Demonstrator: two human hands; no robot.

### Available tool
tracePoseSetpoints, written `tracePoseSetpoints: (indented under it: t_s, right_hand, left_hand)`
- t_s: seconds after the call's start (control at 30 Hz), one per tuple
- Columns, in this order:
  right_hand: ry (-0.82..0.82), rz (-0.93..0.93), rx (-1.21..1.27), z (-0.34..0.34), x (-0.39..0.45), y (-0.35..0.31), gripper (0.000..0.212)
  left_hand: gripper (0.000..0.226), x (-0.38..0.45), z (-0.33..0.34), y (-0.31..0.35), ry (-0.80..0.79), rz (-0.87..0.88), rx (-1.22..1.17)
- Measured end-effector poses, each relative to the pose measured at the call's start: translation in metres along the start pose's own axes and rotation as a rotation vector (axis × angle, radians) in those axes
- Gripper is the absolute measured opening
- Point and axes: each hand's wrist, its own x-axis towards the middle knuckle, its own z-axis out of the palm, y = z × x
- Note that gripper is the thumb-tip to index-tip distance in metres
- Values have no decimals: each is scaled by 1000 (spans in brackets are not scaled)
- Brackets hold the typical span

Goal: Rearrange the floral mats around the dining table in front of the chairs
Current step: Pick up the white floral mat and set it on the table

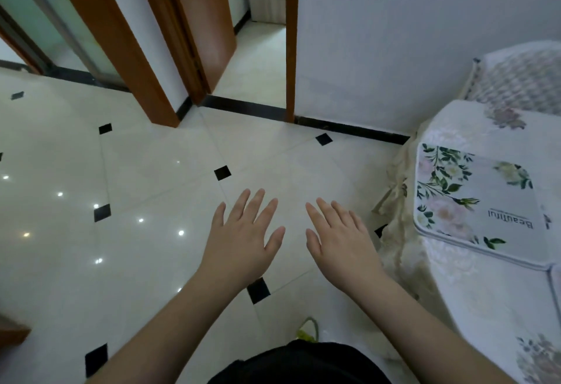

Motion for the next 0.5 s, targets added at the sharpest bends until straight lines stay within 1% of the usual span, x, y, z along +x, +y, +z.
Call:
tracePoseSetpoints:
  t_s: [0.17, 0.37, 0.5]
  right_hand:
    - [29, 66, 23, -18, 39, 30, 57]
    - [63, 187, 54, -28, 74, 60, 55]
    - [106, 265, 41, -36, 102, 73, 54]
  left_hand:
    - [66, 56, -12, 10, -10, 78, 30]
    - [76, 129, -20, 29, 14, 205, 23]
    - [67, 185, -19, 39, 6, 310, 30]
